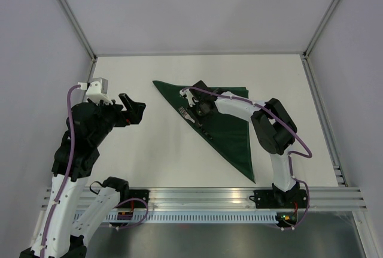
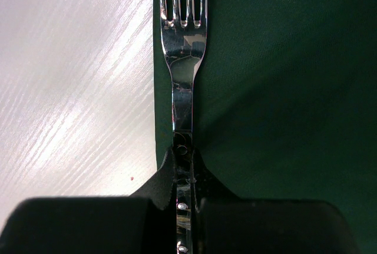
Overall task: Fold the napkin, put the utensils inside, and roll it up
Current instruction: Place the utensil onto the napkin
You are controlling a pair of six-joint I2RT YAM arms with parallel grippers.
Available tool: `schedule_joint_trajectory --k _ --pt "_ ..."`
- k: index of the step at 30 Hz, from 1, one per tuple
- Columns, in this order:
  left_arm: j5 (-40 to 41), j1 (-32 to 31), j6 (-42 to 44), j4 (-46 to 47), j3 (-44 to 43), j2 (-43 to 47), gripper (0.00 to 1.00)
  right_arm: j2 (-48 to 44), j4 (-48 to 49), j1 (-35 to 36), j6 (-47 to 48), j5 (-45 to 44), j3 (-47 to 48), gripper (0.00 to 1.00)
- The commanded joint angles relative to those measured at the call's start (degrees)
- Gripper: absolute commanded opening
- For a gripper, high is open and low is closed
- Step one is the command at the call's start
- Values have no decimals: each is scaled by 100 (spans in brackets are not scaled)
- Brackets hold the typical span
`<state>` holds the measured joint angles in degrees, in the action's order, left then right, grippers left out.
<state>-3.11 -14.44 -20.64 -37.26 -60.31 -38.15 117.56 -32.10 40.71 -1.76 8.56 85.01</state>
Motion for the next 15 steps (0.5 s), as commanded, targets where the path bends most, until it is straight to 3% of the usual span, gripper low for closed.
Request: schedule_joint_trajectory --k 1,5,15 --pt "13 11 -45 8 -59 1 100 13 -51 7 -114 -117 112 0" --pt "13 20 -19 17 -51 -17 100 22 -51 7 -97 -109 121 1" --pt "-145 20 87 34 -77 9 100 -233 -139 16 -26 -56 165 45"
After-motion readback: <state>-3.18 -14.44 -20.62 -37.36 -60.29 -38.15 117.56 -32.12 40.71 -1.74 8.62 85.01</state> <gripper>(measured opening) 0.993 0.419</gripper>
